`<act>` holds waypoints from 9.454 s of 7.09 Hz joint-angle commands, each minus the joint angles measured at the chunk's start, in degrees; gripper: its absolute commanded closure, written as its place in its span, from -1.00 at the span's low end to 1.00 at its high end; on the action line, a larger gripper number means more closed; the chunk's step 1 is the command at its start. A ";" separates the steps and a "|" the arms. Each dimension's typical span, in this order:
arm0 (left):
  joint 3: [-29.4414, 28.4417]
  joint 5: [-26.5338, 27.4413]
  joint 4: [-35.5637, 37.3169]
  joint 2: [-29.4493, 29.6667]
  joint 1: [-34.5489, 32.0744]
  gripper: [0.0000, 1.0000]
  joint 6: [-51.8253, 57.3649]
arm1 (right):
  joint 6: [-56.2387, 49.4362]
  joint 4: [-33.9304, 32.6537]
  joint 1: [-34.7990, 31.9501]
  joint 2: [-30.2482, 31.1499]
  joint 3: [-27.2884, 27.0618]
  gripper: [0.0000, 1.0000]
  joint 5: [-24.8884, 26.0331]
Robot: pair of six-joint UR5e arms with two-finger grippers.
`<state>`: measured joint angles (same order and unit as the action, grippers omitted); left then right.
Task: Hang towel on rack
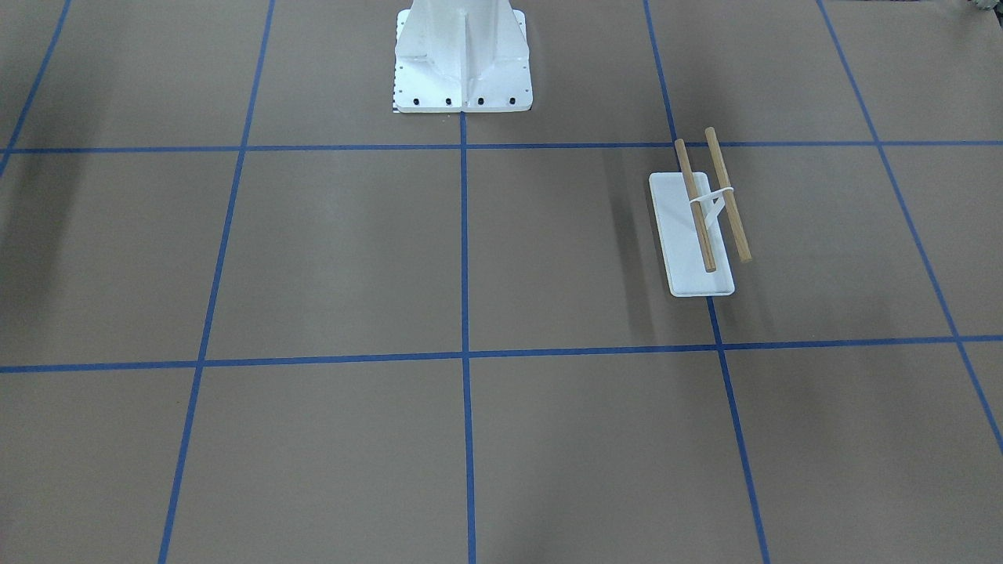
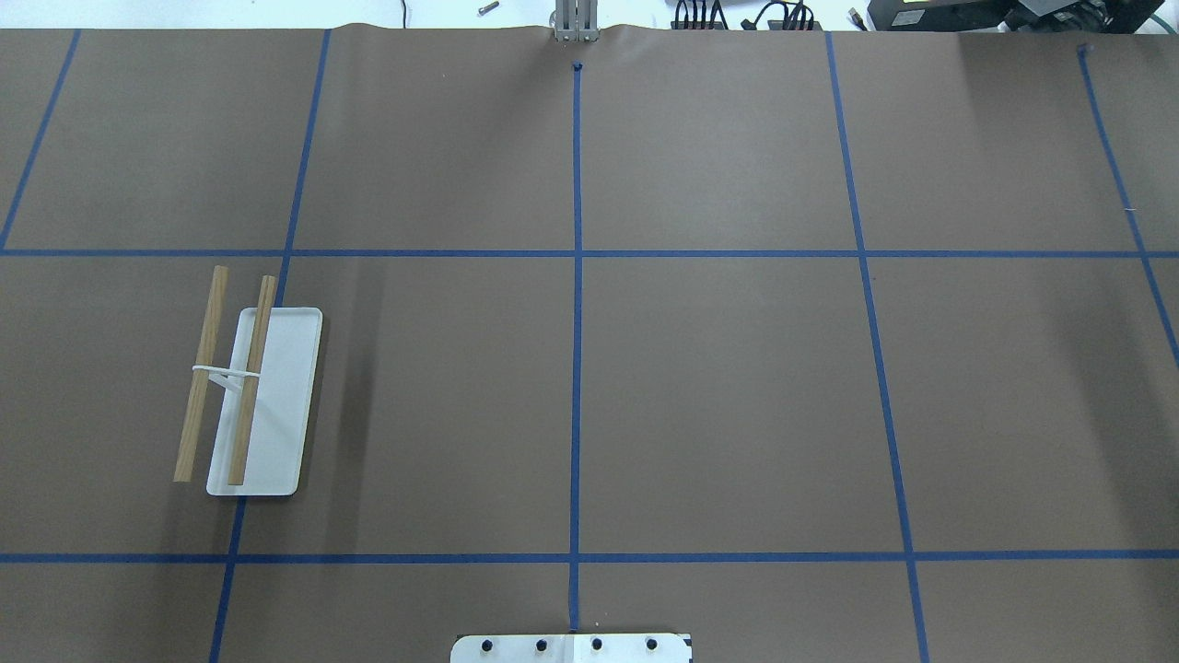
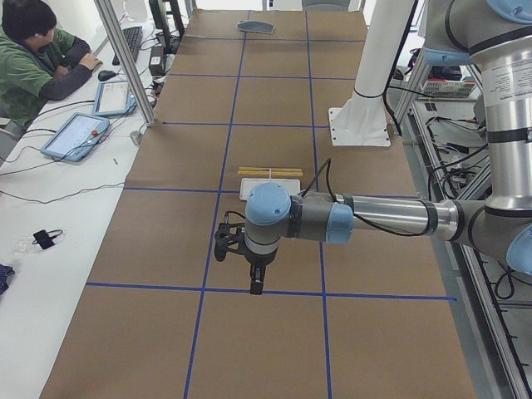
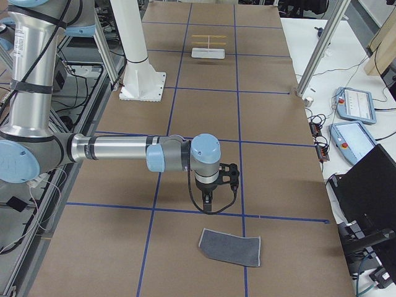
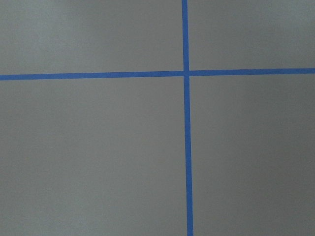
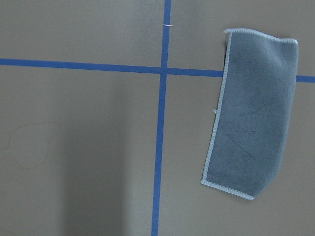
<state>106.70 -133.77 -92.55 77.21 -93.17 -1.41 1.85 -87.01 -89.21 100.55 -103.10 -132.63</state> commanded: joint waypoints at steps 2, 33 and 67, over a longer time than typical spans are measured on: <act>0.78 -0.44 0.09 -0.21 0.00 -0.98 -0.44 | 0.00 0.00 0.00 -0.09 0.00 -1.00 0.00; -3.43 -0.44 -23.55 3.12 0.00 -0.98 -0.62 | -5.89 42.36 3.69 -12.56 48.07 -0.34 4.83; -4.48 5.54 -44.21 40.65 46.05 -0.90 -70.31 | 30.15 31.64 63.45 -46.31 -5.18 1.00 51.58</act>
<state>102.36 -129.16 -136.44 117.14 -48.13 -71.52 31.93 -55.41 -26.67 54.72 -108.34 -82.37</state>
